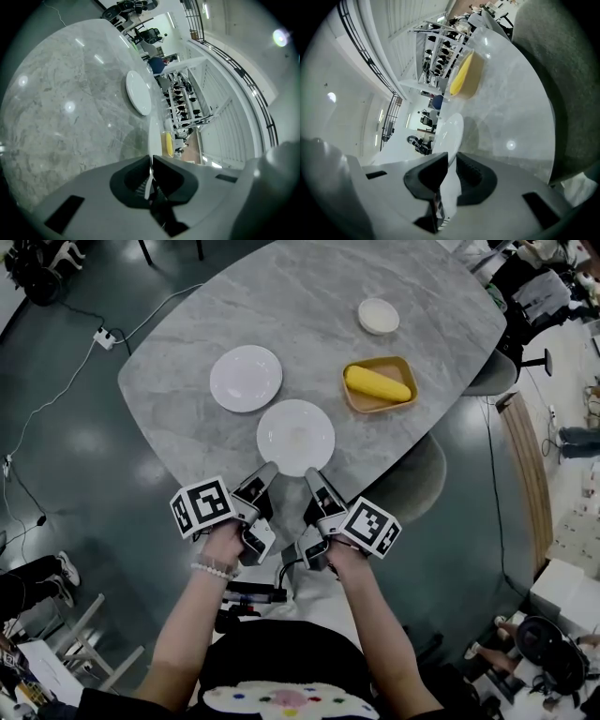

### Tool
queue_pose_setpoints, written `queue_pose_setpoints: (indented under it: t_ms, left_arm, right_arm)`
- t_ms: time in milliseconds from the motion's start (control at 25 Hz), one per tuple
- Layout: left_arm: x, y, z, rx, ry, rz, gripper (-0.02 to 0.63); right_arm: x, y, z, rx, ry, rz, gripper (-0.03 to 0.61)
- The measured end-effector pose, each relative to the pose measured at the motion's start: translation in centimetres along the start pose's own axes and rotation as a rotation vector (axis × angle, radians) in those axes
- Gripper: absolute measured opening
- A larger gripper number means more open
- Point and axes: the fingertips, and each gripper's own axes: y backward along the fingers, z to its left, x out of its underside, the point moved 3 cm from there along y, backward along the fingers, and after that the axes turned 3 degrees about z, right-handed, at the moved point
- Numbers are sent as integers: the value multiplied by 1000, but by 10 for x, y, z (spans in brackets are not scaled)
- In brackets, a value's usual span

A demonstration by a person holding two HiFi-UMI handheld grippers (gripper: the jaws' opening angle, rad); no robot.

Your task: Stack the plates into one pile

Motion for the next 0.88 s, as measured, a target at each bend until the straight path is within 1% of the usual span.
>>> queue_pose_setpoints:
  t_ms: [360,600,880]
  left_arm:
    - [-21,5,-2,13,-35,-43,29]
    - [-51,10,3,13,-47,-80,31]
    - [-86,10,13,-1,-37,-117,34]
  right_arm:
    - [-5,-19,18,0,79,29,55]
    - [-8,-49,32,4,119,60,55]
    - [-13,-88,44,21,156,93,54]
